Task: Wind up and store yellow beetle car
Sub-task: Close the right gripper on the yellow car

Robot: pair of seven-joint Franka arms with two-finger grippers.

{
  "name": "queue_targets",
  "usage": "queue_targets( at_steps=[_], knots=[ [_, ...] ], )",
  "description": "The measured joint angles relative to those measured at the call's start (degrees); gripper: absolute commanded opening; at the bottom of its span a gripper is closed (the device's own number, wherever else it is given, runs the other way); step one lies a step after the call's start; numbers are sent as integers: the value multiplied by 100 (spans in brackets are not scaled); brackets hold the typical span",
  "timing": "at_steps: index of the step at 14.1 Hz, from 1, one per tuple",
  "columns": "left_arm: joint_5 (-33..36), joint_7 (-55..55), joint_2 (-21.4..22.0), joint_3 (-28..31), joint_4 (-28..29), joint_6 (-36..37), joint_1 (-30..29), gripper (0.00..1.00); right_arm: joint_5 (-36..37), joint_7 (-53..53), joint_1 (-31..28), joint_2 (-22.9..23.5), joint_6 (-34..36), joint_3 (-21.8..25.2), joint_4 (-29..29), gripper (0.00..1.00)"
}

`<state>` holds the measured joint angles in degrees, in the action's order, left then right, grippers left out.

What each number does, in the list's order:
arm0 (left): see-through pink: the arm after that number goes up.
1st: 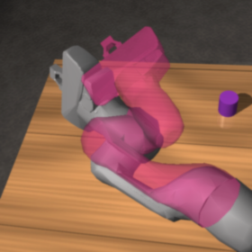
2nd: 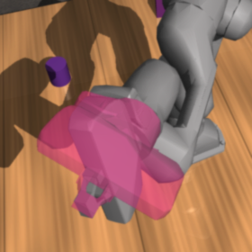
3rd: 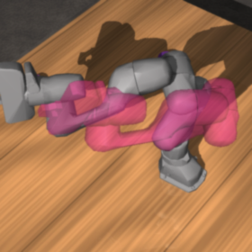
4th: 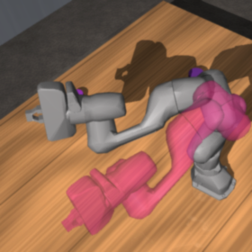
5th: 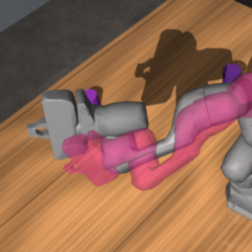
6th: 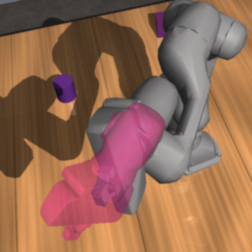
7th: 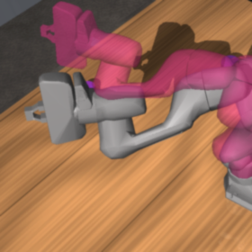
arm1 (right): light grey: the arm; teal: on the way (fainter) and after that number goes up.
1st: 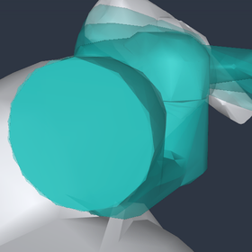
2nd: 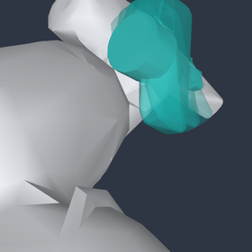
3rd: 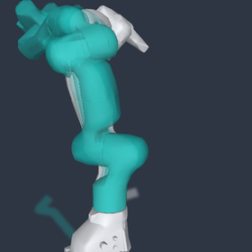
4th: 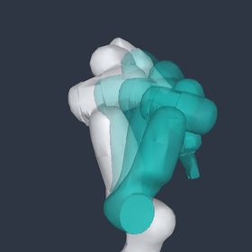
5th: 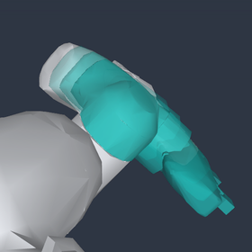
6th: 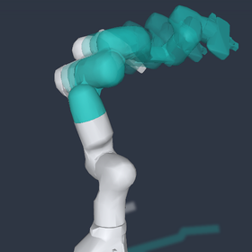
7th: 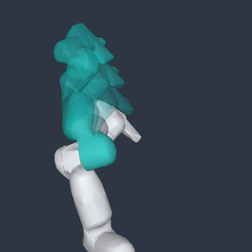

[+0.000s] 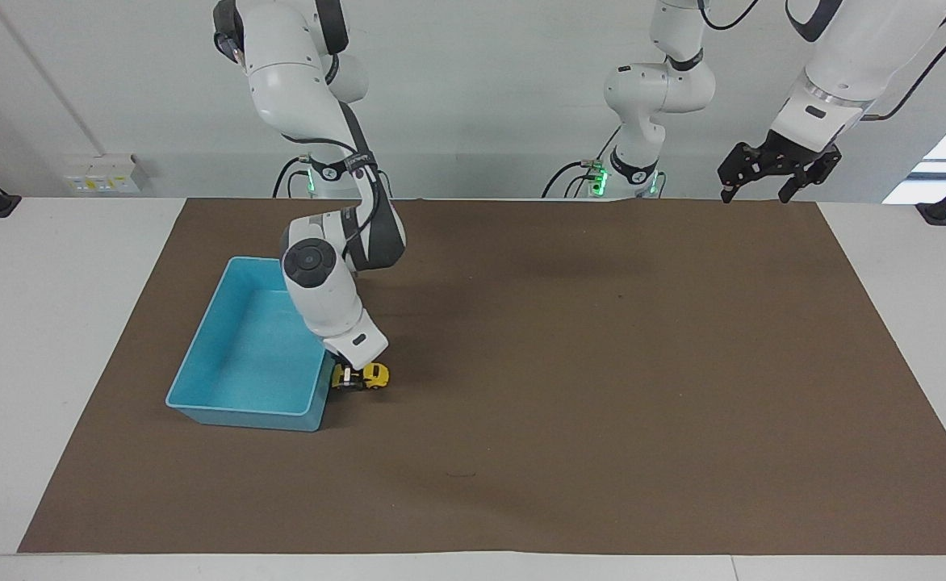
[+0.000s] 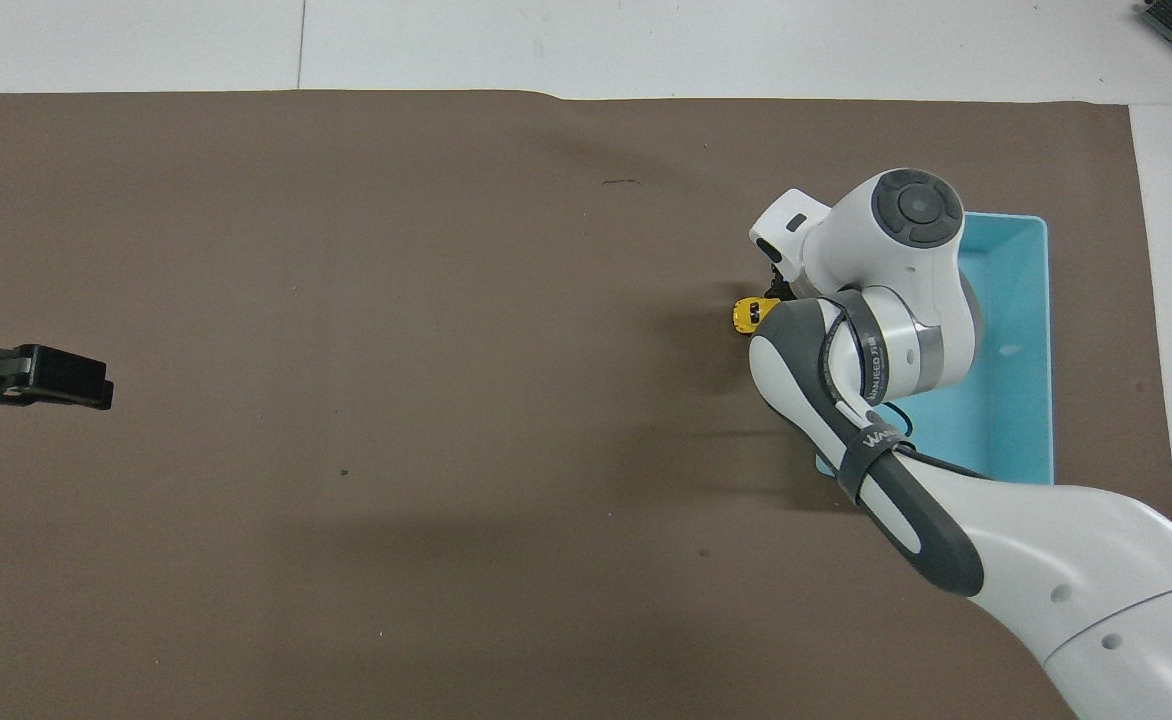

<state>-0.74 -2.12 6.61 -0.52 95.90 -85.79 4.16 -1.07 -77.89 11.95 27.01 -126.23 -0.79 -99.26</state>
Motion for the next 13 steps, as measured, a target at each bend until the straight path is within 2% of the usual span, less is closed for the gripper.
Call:
queue_targets(
  at_steps=[5, 13],
  knots=[
    [0, 0, 0, 0, 0, 0, 0, 100, 0, 0, 66, -6, -18, -2, 6, 11],
    [0, 0, 0, -1, 0, 0, 0, 100, 0, 0, 146, -48, 173, -4, 292, 9]
  ],
)
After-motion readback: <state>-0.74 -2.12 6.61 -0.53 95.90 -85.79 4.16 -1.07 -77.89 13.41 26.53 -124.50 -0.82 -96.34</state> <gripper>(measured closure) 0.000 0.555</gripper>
